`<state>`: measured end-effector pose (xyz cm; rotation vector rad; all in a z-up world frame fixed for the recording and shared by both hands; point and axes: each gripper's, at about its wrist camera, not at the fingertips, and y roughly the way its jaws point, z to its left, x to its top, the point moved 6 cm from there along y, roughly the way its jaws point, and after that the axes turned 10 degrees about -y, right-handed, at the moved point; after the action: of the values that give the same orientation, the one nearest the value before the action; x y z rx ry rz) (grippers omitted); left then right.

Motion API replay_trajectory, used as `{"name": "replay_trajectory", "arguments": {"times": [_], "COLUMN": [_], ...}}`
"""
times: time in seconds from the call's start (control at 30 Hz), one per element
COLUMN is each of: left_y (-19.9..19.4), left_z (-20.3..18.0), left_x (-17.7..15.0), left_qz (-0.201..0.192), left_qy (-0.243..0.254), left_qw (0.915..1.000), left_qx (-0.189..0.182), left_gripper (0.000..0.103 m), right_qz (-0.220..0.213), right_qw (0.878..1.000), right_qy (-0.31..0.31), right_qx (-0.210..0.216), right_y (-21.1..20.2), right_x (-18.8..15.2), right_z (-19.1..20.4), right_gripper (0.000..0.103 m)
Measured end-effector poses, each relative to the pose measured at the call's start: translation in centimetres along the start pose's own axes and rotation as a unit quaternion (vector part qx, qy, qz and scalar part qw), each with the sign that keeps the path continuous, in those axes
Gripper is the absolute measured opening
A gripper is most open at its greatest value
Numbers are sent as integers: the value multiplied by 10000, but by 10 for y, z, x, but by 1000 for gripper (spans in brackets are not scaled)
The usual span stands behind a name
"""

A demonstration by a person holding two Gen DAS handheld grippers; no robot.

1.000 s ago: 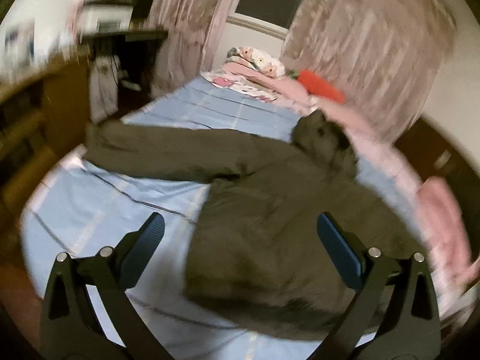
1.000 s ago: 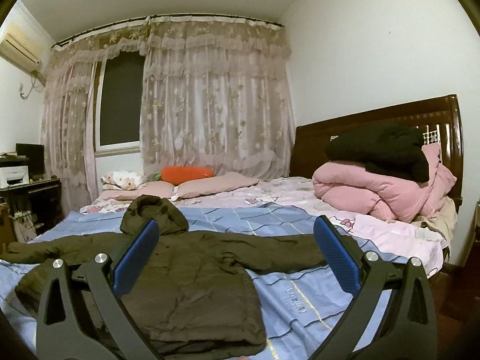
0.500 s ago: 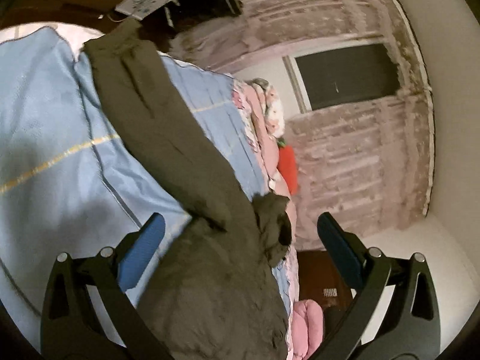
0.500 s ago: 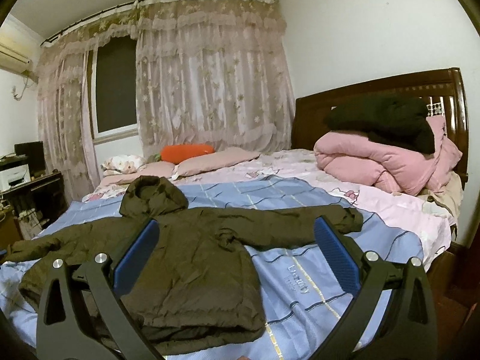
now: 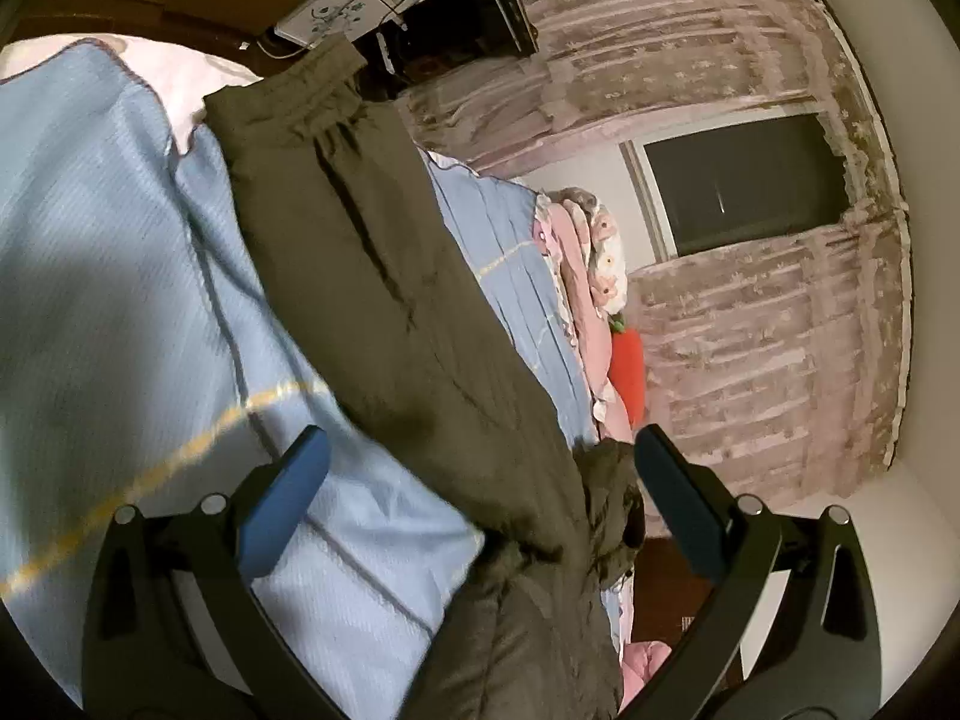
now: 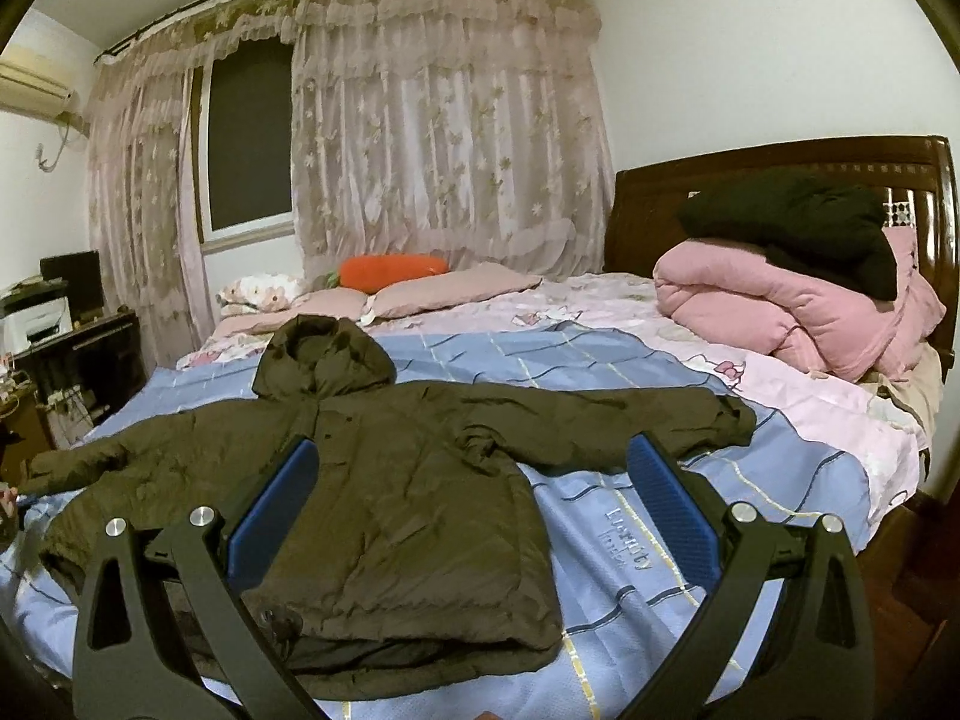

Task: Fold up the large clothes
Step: 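Close the left tool on the olive sleeve cuff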

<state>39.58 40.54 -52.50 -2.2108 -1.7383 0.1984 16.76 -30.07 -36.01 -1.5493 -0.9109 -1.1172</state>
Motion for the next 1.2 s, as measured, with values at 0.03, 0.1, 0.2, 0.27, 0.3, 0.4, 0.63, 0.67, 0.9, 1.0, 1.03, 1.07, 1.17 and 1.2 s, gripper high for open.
{"name": "replay_trajectory", "arguments": {"times": [0.03,0.1,0.2,0.27,0.3,0.4,0.63,0.67,0.9,1.0,1.03,1.07,1.17,1.2], "left_y": [5,16,26,31,33,41,46,47,49,51,53,54,56,55], "left_z": [1,3,7,7,7,9,14,14,15,15,14,14,13,14], "left_x": [4,10,16,18,20,23,29,30,46,54,57,60,71,73], "left_qz": [15,35,81,84,81,84,-10,-44,-352,-445,-471,-502,-623,-657], "left_qy": [-41,-72,-31,-25,-33,-35,11,24,-20,-20,-10,-9,-84,-104], "left_qw": [10000,9999,9999,9999,9999,9999,9998,9998,9992,9987,9985,9984,9978,9976], "left_qx": [3,67,88,94,80,90,175,191,205,250,268,271,208,183], "left_gripper": [101,101,101,101,101,101,101,101,101,101,101,101,101,101], "right_qz": [11,33,54,90,119,154,220,233,311,349,361,382,442,456], "right_qw": [10000,10000,9999,9999,9999,9998,9994,9994,9990,9986,9985,9984,9979,9978], "right_qy": [-10,-50,-85,-97,-105,-158,-248,-252,-317,-374,-388,-403,-438,-454], "right_qx": [5,2,-17,-14,1,32,80,77,109,123,128,131,153,156], "right_y": [1,2,5,8,10,13,17,18,21,23,23,24,27,28], "right_x": [0,-1,-2,-2,-3,-2,-6,-6,-9,-10,-11,-12,-14,-15], "right_z": [1,3,5,7,8,11,16,17,20,23,24,25,28,29], "right_gripper": [102,102,102,102,102,102,102,102,102,102,102,102,102,102]}}
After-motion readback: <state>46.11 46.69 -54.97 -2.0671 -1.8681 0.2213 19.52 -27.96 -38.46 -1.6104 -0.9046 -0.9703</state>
